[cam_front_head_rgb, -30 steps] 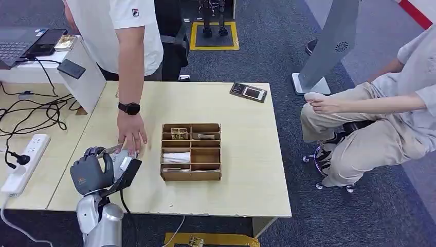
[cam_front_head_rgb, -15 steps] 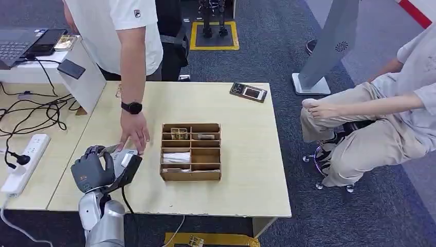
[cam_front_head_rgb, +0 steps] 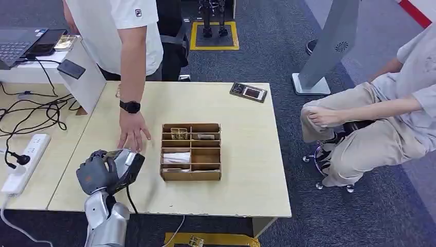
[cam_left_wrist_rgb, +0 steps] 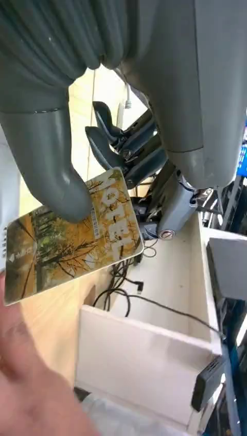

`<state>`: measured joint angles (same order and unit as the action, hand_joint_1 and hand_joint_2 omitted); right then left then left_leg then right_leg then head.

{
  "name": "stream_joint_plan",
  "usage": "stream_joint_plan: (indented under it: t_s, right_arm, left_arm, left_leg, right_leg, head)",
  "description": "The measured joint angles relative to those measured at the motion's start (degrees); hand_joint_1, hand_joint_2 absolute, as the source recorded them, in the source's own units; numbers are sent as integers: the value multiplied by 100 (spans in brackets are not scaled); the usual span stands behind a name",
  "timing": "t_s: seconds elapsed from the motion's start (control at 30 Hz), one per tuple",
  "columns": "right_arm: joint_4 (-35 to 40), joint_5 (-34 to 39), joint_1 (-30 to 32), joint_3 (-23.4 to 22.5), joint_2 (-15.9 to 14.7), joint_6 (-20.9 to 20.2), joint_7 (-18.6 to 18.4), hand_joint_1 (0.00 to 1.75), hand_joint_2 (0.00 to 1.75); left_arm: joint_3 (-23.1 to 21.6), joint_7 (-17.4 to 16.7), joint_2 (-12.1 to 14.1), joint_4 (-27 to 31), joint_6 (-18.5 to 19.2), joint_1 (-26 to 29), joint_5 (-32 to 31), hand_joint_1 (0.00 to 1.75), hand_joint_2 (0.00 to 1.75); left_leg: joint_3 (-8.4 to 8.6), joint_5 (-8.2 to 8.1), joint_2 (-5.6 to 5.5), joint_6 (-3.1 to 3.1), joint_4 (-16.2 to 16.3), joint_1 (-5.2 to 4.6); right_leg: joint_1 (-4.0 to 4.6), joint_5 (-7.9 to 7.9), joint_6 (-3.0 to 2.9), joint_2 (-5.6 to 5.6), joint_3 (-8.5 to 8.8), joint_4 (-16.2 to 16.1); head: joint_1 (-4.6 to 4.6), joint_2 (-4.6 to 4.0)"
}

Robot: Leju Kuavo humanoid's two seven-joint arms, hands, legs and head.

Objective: Pass the card to the sensor for recognition and then transmit it.

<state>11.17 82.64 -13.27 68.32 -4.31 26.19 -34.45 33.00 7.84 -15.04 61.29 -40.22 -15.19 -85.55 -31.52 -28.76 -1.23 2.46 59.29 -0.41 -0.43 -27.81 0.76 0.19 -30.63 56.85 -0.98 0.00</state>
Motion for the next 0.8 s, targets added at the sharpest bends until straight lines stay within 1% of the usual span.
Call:
stream_joint_plan:
  t_s: [0.13, 0.33, 0.47, 0.53, 0.57, 0.63, 0.8]
  right_arm:
    - [-2, 0, 0, -7, 0, 17, 0, 0, 0]
    - [-52, 0, 1, -85, 0, 68, 4, 0, 0]
    - [-81, 0, 13, -142, -4, 92, 9, 0, 0]
    - [-90, 0, 27, -144, -7, 92, 2, 0, 0]
    - [-94, 0, 32, -144, -7, 92, 2, 0, 0]
    - [-94, 0, 39, -149, -7, 90, 0, 0, 0]
    - [-94, 0, 57, -181, -7, 96, 0, 0, 0]
  left_arm:
    - [-232, -208, 116, -140, 0, 35, 0, 175, 175]
    - [-728, -678, 299, -514, -17, 98, 0, 175, 175]
    - [-1176, -1032, 450, -842, -17, 114, 20, 175, 175]
    - [-1467, -1281, 555, -988, -17, 125, 87, 175, 175]
    - [-1625, -1318, 594, -1036, -17, 127, 116, 175, 175]
    - [-1770, -1296, 662, -1123, -17, 125, 105, 175, 175]
    - [-1884, -1134, 719, -1357, -17, 78, 103, 175, 175]
  left_leg:
    - [1, 0, -2, 0, 0, -1]
    - [3, 0, -2, 0, 0, -2]
    - [4, 0, -2, 0, 0, -2]
    - [5, 0, -1, 0, 0, -1]
    - [5, 0, -3, 0, 0, -1]
    - [8, 0, -4, 0, 0, -1]
    - [20, 0, -4, 0, -1, -2]
  right_leg:
    - [-1, 0, 0, -1, 1, 0]
    - [-1, 0, 0, -1, 3, -1]
    - [-1, 0, 0, -2, 4, 0]
    - [-1, 0, 0, -1, 5, 1]
    - [-1, 0, 0, -3, 7, 1]
    - [-1, 0, 0, -5, 8, 1]
    - [-2, -1, 0, -6, 21, 1]
  head:
    - [0, 0]
    - [0, 0]
    - [0, 0]
    - [0, 0]
    - [0, 0]
    - [0, 0]
    - [0, 0]
